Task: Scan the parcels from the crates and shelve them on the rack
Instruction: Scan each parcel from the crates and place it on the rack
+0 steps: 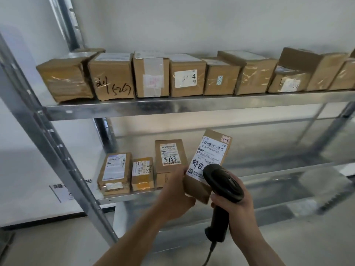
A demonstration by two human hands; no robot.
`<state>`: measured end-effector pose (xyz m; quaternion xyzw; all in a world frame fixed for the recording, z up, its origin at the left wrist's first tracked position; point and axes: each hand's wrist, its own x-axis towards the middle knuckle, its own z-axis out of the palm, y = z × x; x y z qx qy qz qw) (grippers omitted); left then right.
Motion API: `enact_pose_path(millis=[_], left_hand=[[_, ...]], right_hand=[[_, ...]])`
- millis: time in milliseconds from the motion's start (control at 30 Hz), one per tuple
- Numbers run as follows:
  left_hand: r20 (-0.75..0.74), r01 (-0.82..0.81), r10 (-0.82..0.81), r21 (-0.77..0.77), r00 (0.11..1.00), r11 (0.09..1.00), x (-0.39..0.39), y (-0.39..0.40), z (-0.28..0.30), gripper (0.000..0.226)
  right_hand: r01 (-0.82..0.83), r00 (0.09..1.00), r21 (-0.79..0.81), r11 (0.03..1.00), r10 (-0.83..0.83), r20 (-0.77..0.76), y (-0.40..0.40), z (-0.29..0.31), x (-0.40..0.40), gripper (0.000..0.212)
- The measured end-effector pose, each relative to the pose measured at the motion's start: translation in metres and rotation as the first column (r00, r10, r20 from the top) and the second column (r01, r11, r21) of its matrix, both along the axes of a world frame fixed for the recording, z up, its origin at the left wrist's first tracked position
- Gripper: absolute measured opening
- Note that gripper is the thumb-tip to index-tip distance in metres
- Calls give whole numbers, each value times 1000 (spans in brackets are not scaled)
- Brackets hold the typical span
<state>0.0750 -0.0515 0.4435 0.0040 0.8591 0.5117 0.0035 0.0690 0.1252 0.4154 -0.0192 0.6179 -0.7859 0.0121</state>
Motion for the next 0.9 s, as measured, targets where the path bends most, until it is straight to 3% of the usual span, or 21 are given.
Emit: enact_pose_path(millis=[267,433,700,900], left_hand=[[42,-211,215,-87,976,974,-76,65,-46,65],[14,-328,338,-200,941,923,-110,86,-67,62],[83,-425,479,-346,874,836,-136,91,-87,60],[144,-368,516,-545,844,753,-141,85,-98,58]], right_hand=[[-123,992,3,992,123,13,59,-15,-88,65],[-239,965,21,971,236,112,73,-39,-146,70],[-446,889,32,894,439,129,65,-61,-199,62],[-509,843,16,861,495,211,56,-79,-222,65]])
